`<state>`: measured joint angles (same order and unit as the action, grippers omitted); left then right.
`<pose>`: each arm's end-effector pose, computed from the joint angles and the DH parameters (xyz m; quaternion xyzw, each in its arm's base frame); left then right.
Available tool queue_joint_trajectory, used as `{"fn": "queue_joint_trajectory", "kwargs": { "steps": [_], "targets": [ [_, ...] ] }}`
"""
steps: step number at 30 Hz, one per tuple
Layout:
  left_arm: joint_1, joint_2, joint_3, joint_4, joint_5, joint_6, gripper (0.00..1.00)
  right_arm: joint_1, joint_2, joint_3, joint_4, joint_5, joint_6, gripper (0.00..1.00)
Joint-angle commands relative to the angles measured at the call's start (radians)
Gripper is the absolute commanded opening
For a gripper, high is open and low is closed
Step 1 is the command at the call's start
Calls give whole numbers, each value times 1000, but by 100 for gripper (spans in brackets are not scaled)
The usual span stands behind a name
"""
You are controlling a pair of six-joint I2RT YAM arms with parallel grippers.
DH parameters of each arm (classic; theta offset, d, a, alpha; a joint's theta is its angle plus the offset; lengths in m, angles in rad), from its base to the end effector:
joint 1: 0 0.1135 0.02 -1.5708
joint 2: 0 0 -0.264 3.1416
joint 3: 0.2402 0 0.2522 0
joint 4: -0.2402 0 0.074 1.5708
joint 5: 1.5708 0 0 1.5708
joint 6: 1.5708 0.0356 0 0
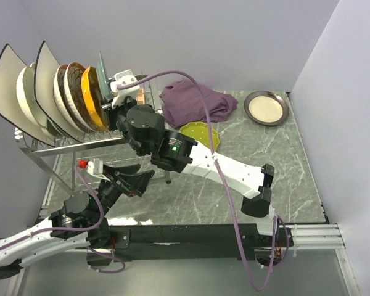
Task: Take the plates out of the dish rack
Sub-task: Unload the plate from the dish rack.
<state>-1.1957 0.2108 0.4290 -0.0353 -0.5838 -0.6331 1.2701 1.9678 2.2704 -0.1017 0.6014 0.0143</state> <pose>0.0512 -0.0765 0.2992 -0.0425 0.6499 -0.4709 0.5951 0.1494 0.4136 0.5079 -0.1693 0.6237 0.2930 0.7046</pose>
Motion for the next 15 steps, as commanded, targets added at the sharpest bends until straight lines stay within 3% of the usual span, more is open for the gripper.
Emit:
{"fn": "queue_joint_trajectory", "kwargs": {
  "steps": [1,5,15],
  "targets": [
    [-4,-5,-3,0,-1,-4,99,-9,-150,116,195,28,-46,0],
    [-4,-7,-3,2,1,-4,99,-9,-132,152,175,29,-56,0],
    [-5,-4,-3,0,-2,-4,100,-14,-218,49,238,-52,-88,0]
  ]
}}
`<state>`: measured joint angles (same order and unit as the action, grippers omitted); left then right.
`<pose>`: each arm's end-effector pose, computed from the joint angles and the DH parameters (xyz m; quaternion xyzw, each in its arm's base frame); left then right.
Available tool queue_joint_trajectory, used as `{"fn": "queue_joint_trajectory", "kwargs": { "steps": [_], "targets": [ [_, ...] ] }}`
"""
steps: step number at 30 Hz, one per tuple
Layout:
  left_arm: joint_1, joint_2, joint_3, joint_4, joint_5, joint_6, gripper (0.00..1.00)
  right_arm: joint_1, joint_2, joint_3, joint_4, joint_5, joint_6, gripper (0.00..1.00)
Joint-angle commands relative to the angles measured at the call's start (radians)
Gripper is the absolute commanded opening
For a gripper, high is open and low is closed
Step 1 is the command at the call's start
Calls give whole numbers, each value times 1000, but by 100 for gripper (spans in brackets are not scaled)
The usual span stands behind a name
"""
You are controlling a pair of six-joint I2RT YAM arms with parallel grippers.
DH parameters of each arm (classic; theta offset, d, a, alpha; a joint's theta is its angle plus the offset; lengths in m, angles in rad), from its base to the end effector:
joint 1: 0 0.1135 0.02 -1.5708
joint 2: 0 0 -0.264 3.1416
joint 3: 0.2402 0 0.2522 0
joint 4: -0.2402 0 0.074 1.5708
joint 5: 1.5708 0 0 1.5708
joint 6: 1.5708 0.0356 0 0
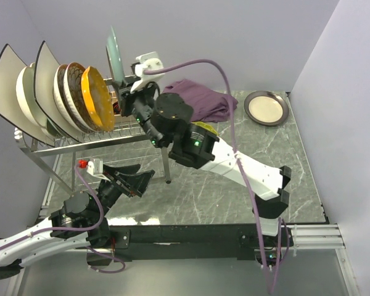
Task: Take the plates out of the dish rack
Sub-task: Unload the plate from the dish rack, then place the plate at the corner of the board.
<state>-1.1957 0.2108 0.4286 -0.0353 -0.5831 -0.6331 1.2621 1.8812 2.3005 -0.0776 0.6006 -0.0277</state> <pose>0.0512 -0.0766 0.2991 -0.0421 0.6500 -0.4710 0.5949 0.1399 0.3724 0.5541 -0.1379 0.5854 0.3126 0.7352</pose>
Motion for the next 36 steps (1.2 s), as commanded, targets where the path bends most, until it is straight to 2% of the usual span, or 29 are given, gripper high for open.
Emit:
{"fn": "queue_joint_trajectory", "kwargs": {
  "steps": [1,7,11,12,14,15,18,21,24,28,29,32,36],
  "targets": [
    [-4,-2,-2,0,-1,-4,99,-6,-131,30,207,-59,-55,0],
    [-4,5,1,0,-6,0,99,-4,-152,93,139,-91,-158,0],
    [-4,2,1,-3,-15,0,99,-3,-209,41,134,59,-349,0],
    [-4,1,1,-2,-11,0,99,-3,-221,-5,142,146,-388,0],
    [-4,1,-2,6,-4,0,99,-6,-267,-105,168,221,-496,0],
    [-4,2,-2,8,-3,0,99,-9,-286,-137,180,308,-524,0],
    [-4,9,-1,6,-1,0,99,-24,-338,-223,136,444,-572,0],
    [-4,12,2,2,-3,-2,99,-65,-415,-340,40,566,-499,0],
    [-4,4,1,0,0,-2,99,-151,-516,-469,-140,630,-306,0],
    [-4,-7,-4,8,9,-2,100,-349,-563,-596,-494,520,45,0],
    [-4,-7,-4,9,15,-2,99,-424,-570,-666,-513,448,131,0],
    [-4,-4,-2,8,17,-2,99,-545,-576,-810,-498,386,195,0],
    [-4,1,-4,11,20,-2,99,-671,-474,-883,-366,291,98,0]
  ]
}}
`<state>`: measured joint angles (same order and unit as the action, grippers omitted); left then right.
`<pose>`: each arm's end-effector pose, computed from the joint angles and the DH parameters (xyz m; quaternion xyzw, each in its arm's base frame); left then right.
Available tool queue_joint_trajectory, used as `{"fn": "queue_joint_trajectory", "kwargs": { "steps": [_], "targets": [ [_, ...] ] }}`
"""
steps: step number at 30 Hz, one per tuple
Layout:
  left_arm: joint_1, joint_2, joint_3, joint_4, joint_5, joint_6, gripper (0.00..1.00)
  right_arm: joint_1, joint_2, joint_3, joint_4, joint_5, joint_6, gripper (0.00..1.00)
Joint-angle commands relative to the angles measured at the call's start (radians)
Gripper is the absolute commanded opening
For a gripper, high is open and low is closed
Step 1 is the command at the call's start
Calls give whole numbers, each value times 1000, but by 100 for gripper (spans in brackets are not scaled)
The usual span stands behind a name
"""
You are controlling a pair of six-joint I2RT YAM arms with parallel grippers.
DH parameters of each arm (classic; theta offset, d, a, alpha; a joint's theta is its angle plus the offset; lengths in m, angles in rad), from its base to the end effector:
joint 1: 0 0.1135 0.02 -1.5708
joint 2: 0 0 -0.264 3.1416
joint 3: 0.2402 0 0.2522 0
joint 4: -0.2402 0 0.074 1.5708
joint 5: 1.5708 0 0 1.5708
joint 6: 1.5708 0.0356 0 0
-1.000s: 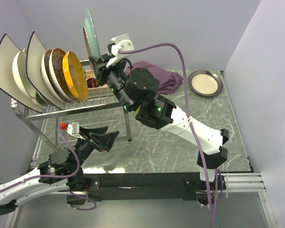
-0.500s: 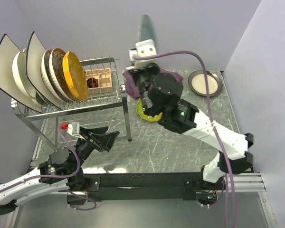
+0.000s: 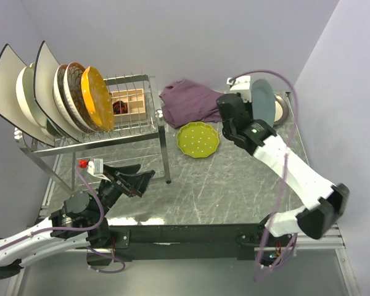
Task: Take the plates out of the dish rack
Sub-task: Place the plate at the corner of the board.
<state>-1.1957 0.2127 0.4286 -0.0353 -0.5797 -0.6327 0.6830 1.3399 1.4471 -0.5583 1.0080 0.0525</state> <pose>0.0513 -0.0770 0.2990 -0.0404 0.6506 -0.4712 0.5942 0.2365 0.1536 0.4158 0.0138 0.7849 -0.2147 0.5810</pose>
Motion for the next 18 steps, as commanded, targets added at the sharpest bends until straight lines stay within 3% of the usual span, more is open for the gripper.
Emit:
{"fn": "queue_joint_trajectory", "kwargs": {
  "steps": [1,5,7,9,13,18],
  "targets": [
    [-4,-1,-4,12,18,-2,99,-114,103,-18,138,-127,-5,0],
    [-4,5,2,9,24,-4,99,-168,272,42,293,-62,-300,0],
    [-4,2,1,12,38,-2,100,-198,338,39,403,-115,-470,0],
    [-4,-3,-4,26,49,-4,99,-238,384,36,480,-150,-552,0],
    [-4,11,-11,29,67,-4,99,-313,498,157,374,-285,-601,0],
    [-4,60,-8,72,118,-5,99,-358,567,113,535,-299,-824,0]
  ]
}}
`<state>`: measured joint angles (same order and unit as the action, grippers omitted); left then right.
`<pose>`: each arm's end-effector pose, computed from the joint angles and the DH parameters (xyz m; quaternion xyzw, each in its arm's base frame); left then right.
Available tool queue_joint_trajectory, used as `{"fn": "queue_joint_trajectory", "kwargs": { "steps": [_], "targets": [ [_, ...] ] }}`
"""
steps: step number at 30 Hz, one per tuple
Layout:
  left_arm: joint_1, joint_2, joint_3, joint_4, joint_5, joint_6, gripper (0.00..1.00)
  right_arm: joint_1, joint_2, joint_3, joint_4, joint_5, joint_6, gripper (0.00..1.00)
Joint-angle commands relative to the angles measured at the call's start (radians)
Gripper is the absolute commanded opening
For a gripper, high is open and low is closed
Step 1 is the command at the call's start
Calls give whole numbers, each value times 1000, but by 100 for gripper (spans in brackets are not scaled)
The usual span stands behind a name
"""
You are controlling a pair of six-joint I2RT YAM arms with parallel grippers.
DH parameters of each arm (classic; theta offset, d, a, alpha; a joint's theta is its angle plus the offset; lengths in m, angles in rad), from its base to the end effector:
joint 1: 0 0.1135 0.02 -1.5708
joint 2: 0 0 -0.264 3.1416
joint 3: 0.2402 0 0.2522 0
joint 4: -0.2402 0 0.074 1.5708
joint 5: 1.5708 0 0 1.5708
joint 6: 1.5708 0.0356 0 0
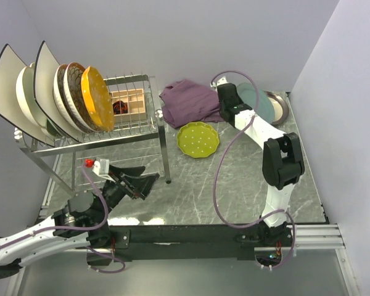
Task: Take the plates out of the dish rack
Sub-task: Place the plate at the corner of the board.
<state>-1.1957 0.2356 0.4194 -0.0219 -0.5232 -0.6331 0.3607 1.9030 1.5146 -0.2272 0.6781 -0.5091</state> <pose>0.0520 -0.0834 0.2958 -0.0157 0.6557 -0.4809 0.5819 0.4182 0.1339 0.2671 -0.2142 0.8240 -0.3267 0.4104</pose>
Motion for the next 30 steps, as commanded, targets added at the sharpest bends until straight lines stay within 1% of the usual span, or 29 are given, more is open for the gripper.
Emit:
{"fn": "queue_joint_trajectory", "kwargs": {
  "steps": [1,3,4,6,9,13,21,23,24,25,27,30],
  "targets": [
    [-4,44,4,65,71,-5,99,-42,19,71,213,32,-294,0],
    [-4,65,9,65,92,-4,100,-69,70,116,195,15,-289,0],
    [-4,73,12,65,95,-5,99,-81,88,166,163,8,-275,0],
    [-4,79,12,71,101,-4,99,-97,136,200,161,0,-284,0],
    [-4,85,12,68,97,-4,99,-115,194,240,206,18,-331,0],
    [-4,76,19,56,94,-2,99,-141,248,312,155,-6,-327,0],
    [-4,39,13,51,88,-2,100,-152,337,370,103,-22,-316,0],
    [-4,34,13,50,84,-2,99,-160,353,368,112,-18,-316,0],
    [-4,36,13,48,86,-2,99,-161,357,365,112,-25,-304,1],
    [-4,33,13,48,84,-2,99,-170,358,368,106,-32,-293,5],
    [-4,30,12,50,88,-2,99,-175,367,377,86,-58,-267,7],
    [-4,34,15,45,86,-2,99,-177,376,368,97,-52,-278,9]
  ]
}}
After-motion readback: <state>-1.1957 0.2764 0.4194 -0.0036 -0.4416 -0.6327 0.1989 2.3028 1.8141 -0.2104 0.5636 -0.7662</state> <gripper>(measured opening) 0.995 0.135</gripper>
